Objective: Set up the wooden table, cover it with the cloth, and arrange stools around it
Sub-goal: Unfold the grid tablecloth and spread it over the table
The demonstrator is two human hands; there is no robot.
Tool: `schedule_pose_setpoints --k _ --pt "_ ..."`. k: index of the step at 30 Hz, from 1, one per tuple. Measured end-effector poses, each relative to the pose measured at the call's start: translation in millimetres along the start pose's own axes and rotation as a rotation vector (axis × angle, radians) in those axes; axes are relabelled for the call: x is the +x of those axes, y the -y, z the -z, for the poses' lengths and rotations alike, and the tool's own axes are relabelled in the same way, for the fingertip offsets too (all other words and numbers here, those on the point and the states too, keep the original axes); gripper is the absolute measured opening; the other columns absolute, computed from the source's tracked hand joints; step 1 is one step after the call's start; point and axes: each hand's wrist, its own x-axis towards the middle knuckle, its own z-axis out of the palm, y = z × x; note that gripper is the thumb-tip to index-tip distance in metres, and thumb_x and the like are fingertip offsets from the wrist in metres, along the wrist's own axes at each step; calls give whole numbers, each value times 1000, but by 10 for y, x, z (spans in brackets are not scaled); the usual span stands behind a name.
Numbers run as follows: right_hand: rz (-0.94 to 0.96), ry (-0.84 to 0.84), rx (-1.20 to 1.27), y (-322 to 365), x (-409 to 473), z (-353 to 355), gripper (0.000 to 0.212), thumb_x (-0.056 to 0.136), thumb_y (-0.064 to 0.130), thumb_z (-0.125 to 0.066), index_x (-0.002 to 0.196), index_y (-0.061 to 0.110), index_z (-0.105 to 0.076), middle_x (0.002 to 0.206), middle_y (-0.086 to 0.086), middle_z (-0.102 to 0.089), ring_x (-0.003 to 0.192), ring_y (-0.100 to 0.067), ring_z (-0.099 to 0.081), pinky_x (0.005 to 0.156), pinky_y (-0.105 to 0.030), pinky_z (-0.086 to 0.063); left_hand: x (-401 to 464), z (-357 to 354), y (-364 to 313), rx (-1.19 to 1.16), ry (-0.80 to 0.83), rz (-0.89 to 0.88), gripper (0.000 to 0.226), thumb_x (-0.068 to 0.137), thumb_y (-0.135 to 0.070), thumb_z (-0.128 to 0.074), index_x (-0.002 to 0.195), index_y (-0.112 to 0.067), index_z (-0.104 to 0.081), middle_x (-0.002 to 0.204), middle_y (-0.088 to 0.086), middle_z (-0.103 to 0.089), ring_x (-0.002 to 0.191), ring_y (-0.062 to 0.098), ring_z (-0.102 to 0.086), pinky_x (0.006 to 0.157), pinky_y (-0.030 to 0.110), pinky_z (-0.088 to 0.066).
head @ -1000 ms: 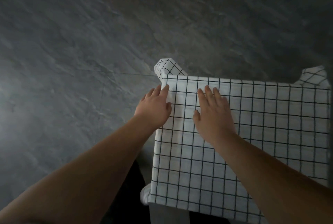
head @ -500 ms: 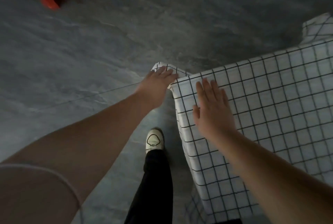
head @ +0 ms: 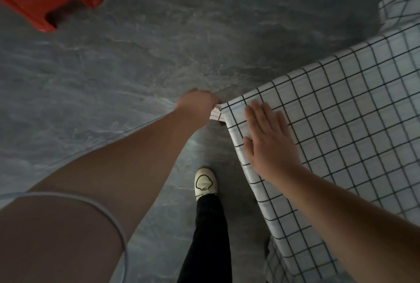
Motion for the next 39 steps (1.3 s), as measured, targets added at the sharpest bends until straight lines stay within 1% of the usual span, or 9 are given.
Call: schedule_pose_setpoints --k 2,4,13,18,23,30,34,37,39 --pt "16 -10 -14 -17 -9 -31 71 99 36 -39 159 5 -18 168 -14 -10 155 -32 -8 123 -54 -13 6 -5 7 -33 57 62 41 94 -10 -56 126 -35 -63 121 1 -67 111 26 -62 96 37 -48" --pt "30 -11 -32 -28 -14 -67 71 100 36 -39 159 4 -15 168 -15 -7 155 -32 -4 124 -55 -11 28 -25 14 -78 57 76 43 92 -10 -57 123 -38 -64 115 0 -68 106 27 -64 88 40 -54" --pt "14 -24 -68 -28 -7 -170 71 102 40 -27 160 5 -5 168 -14 1 155 -32 1 123 -56 -8 217 -313 116 -133 -48 72 46 97 -11 -54 131 -42 -60 122 0 -68 112 28 -62 90 36 -51" --pt "10 -54 -68 -15 3 -198 71 101 39 -27 160 5 -7 168 -15 -4 155 -32 -1 123 -57 -10 261 -489 296 -234 -20 121 32 96 -12 -51 112 -33 -69 105 1 -70 100 26 -66 82 37 -55" --pt "9 -81 -70 -21 18 -213 72 100 40 -26 160 4 -10 168 -16 -7 155 -33 -2 123 -58 -10 342 -641 492 -333 -11 166 31 97 -18 -55 112 -41 -70 105 -4 -71 100 23 -66 86 38 -55" --pt "12 -117 -70 0 20 -233 71 99 38 -26 158 1 -16 166 -19 -14 154 -36 -8 123 -57 -10 326 -776 633 -249 54 208 24 97 -19 -56 110 -34 -70 101 0 -69 97 26 -65 84 40 -55" --pt "13 -108 -66 -3 21 -222 71 99 38 -26 158 1 -14 166 -19 -12 154 -36 -8 123 -57 -9 329 -709 634 -225 80 294 19 93 -14 -58 95 -29 -69 88 -1 -63 95 28 -66 74 37 -50" --pt "15 -97 -62 -9 20 -209 71 99 38 -27 158 0 -14 166 -19 -11 154 -35 -7 123 -58 -10 316 -640 637 -213 105 360 12 92 -18 -61 90 -28 -67 97 3 -68 99 29 -66 81 38 -51" --pt "16 -87 -57 -11 17 -204 71 99 38 -28 158 0 -13 167 -18 -10 155 -34 -5 123 -58 -10 282 -614 633 -185 102 430 14 93 -18 -61 103 -24 -70 109 7 -69 106 31 -65 87 39 -49"
